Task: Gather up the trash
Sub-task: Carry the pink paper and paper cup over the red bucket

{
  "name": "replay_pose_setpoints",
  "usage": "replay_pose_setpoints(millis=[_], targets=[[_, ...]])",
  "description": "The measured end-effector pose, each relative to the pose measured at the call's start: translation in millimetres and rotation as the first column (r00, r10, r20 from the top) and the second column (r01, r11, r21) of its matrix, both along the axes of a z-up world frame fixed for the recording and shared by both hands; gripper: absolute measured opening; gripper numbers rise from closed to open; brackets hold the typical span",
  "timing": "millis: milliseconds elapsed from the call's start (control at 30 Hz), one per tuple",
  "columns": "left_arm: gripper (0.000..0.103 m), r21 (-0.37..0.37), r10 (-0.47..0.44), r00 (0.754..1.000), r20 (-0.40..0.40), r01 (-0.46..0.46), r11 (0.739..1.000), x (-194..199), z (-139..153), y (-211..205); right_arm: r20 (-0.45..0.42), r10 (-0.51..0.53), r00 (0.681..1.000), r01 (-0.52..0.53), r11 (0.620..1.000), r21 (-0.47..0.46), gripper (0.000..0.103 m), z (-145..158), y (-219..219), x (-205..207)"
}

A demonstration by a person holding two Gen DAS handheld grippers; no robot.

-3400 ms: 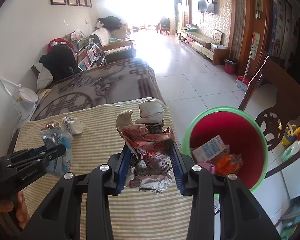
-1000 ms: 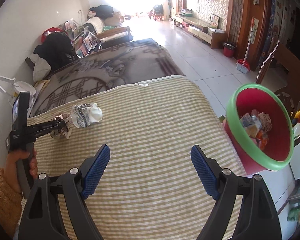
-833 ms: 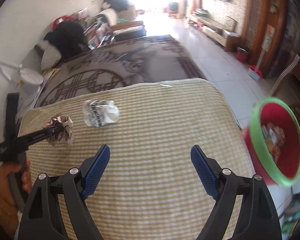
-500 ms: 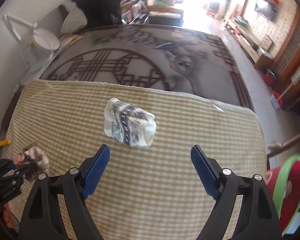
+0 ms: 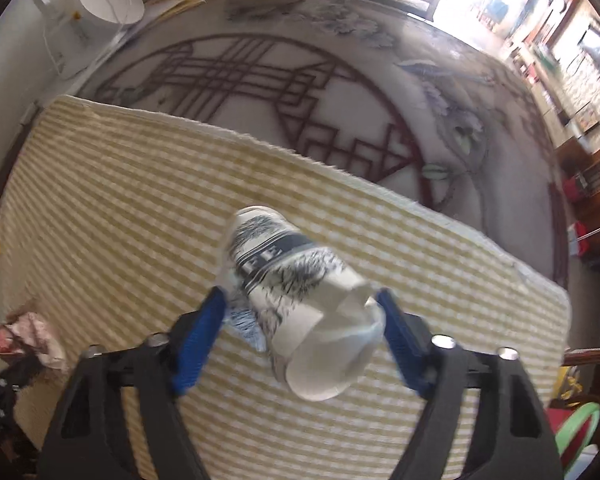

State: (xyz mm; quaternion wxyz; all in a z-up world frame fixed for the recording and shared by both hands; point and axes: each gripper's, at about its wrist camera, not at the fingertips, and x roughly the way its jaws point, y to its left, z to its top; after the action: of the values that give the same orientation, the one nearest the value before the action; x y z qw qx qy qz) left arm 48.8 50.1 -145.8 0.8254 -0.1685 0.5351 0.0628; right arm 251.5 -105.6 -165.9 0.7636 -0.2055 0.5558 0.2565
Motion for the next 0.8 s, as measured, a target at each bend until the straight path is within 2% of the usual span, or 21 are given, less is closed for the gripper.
replay_pose_setpoints(millis=[67, 133, 400, 633, 800], targets=[[0.042, -0.002, 0.001, 1.000, 0.000, -0.001, 1.000, 1.0, 0.0, -0.7, 0.040, -0.011, 0.999, 0.011, 1.000, -0.005, 0.055, 4.7, -0.6, -3.5], [0.042, -0.002, 0.001, 1.000, 0.001, -0.001, 1.000, 2.5, -0.1, -1.6, 0.007, -0.024, 1.000, 0.023, 0.999, 0.038, 0.050, 8.0, -4.7, -4.0], [0.042, 0.013, -0.009, 1.000, 0.005, 0.009, 1.000, 5.4, 0.8, -4.1, 0.027, -0.078, 0.997, 0.074, 0.989, 0.127, 0.050, 30.1, -21.1, -30.7], [0.042, 0.024, -0.010, 1.000, 0.014, 0.009, 1.000, 7.8, 5.0, -7.3, 0.041, -0.079, 0.996, 0.069, 0.977, 0.203, 0.050, 59.0, -28.7, -92.1], [0.042, 0.031, -0.024, 0.999, 0.022, 0.023, 0.999, 10.4, 8.6, -15.3, 0.072, -0.150, 0.986, 0.130, 0.965, 0.229, 0.050, 68.9, -39.5, -122.1]])
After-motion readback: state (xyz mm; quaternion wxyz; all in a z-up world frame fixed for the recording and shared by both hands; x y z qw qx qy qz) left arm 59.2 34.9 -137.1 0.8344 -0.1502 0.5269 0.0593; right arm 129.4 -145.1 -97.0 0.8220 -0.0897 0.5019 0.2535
